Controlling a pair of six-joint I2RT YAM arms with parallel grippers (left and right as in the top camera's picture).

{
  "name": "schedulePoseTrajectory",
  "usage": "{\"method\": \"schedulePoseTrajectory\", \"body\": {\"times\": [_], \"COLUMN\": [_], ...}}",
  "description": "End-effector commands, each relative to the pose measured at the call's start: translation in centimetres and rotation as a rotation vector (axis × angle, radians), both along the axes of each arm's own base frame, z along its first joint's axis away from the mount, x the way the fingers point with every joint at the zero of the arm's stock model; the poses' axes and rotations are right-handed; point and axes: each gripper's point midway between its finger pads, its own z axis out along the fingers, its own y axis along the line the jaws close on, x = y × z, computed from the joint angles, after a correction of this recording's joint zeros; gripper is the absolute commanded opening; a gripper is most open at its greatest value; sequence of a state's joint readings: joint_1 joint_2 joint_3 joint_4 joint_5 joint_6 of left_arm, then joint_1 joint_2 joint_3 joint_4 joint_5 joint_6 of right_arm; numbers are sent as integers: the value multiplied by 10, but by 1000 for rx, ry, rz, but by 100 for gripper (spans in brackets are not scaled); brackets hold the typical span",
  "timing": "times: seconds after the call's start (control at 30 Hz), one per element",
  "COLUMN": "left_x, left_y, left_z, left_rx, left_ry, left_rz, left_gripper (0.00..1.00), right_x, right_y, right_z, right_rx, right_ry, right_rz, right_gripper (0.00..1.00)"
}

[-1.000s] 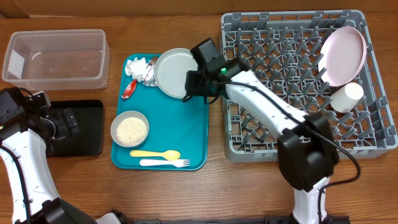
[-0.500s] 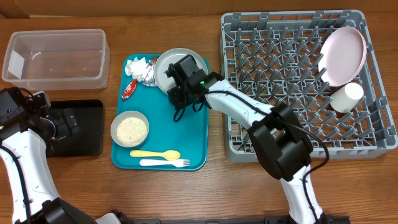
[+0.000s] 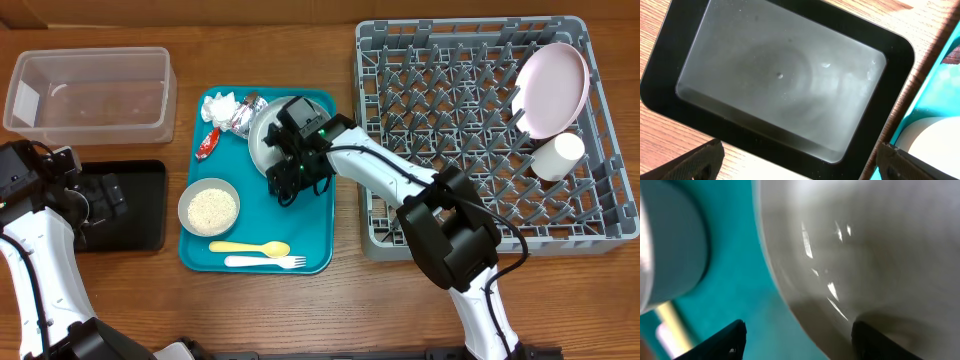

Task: Sort waste into correct bins and load items into the dishwasher rack
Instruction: 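Reach the right gripper to the grey plate and grasp its rim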

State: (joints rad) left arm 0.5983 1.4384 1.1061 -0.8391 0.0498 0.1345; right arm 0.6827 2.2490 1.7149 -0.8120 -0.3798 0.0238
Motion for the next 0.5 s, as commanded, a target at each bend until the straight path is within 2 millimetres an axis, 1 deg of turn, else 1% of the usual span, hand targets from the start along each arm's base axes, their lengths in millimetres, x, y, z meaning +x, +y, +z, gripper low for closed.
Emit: {"method": "schedulePoseTrajectory", "body": {"times": [0.0, 0.1, 0.17, 0.27, 0.33, 0.37, 0.4, 0.47], "left_x": [4, 4, 4, 4, 4, 5, 4, 4], "left_y": [4, 4, 4, 4, 4, 4, 4, 4], "left_z": [7, 7, 7, 7, 7, 7, 7, 7], "left_rx": [7, 7, 7, 7, 7, 7, 7, 7], "left_ry": [-21, -21, -21, -21, -21, -21, -21, -21], "left_rz": [-11, -11, -11, -11, -11, -11, -11, -11], "left_gripper": [100, 100, 100, 100, 100, 100, 100, 100], "right_x": [-32, -53, -64, -80, -77, -71, -60, -42], "right_y": [21, 39, 47, 58, 57, 53, 46, 36], "right_z": [17, 40, 45, 48, 47, 45, 44, 54], "right_rx": [119, 251, 285, 298, 261, 216, 155, 98], "right_ry": [68, 98, 116, 108, 63, 20, -38, -129], "right_rz": [128, 246, 279, 340, 341, 328, 300, 261], "right_gripper": [72, 73, 73, 73, 76, 77, 78, 79]}}
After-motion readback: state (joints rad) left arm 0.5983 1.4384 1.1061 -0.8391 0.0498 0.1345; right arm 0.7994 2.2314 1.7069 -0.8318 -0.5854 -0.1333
